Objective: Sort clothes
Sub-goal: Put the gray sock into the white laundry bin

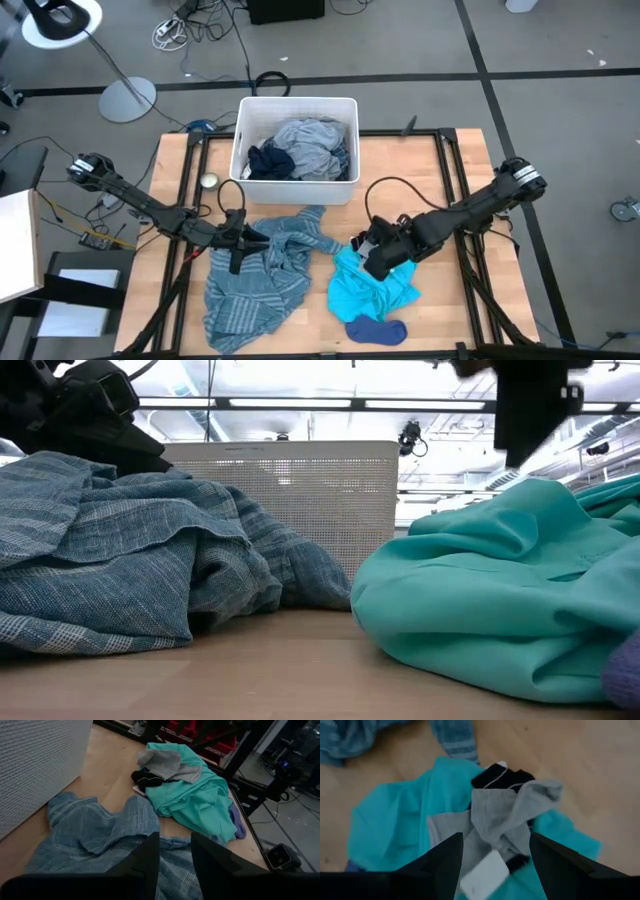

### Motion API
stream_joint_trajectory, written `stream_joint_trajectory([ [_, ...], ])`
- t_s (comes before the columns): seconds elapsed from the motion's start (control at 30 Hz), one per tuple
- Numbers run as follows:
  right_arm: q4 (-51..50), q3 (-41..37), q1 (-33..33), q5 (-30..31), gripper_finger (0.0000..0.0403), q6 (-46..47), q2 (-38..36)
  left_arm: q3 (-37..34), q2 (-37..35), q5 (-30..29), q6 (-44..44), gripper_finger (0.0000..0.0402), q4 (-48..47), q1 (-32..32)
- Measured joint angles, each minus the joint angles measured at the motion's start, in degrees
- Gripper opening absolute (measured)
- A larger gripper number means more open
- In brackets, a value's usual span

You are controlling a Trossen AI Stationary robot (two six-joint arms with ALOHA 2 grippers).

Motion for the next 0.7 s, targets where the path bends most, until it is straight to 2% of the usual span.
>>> stream_joint_trajectory([
  [0.2, 11.8, -10.5, -2.5, -0.8, 0.0229, 1.1, 0.0, 0.0, 0.0, 1.1, -0.4, 0.0117, 0.0, 0.0],
  [0.33, 17.6, -14.9, -4.3, -2.2, 0.0223, 1.3, 0.0, 0.0, 0.0, 1.1, -0.4, 0.0117, 0.0, 0.0],
  [0.43, 17.2, -15.7, -5.0, -2.1, 0.017, 1.0, 0.0, 0.0, 0.0, 1.2, -0.5, 0.0117, 0.0, 0.0],
  [0.57, 14.9, -13.4, -5.2, -3.0, 0.0032, -3.7, 0.0, 0.0, 0.0, 1.3, -1.2, 0.0117, -0.1, 0.0],
  [0.6, 13.7, -11.8, -5.2, -3.3, 0.0018, -4.9, 0.0, 0.0, 0.0, 1.3, -1.2, 0.0117, -0.1, 0.0],
  [0.7, 5.7, -5.1, -5.4, -2.9, 0.0012, -5.6, 0.0, 0.0, 0.0, 1.5, -1.2, 0.0117, -0.2, 0.0],
])
